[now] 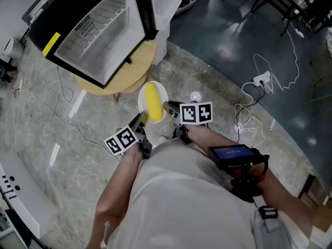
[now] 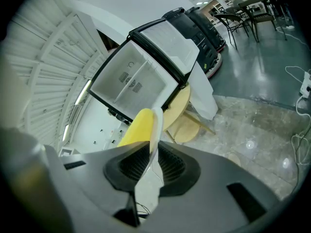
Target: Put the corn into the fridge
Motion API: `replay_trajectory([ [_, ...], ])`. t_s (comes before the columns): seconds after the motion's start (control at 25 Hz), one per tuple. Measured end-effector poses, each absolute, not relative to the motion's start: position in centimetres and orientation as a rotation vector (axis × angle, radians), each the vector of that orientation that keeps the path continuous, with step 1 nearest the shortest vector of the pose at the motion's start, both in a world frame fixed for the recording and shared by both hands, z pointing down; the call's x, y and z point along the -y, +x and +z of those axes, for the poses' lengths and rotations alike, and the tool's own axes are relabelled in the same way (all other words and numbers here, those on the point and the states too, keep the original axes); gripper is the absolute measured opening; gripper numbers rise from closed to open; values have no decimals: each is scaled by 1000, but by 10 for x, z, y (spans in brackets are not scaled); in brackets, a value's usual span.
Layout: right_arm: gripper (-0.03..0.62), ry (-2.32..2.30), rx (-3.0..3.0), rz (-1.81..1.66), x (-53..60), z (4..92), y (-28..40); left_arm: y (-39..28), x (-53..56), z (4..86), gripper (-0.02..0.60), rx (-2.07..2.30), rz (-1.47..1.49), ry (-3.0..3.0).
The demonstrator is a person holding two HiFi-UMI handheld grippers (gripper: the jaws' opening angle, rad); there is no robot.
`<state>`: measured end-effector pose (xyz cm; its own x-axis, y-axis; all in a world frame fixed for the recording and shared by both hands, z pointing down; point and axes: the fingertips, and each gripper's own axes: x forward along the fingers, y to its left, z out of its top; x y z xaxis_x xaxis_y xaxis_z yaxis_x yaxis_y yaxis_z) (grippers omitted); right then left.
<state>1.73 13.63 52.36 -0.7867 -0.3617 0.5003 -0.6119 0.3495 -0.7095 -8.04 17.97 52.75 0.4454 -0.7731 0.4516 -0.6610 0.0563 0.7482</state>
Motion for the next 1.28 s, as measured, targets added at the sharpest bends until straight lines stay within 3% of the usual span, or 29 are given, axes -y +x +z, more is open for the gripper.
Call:
replay_trajectory([
  [1.28, 57, 686, 2333, 1399, -4, 529, -2, -91, -60, 530, 57, 1367, -190, 1566],
])
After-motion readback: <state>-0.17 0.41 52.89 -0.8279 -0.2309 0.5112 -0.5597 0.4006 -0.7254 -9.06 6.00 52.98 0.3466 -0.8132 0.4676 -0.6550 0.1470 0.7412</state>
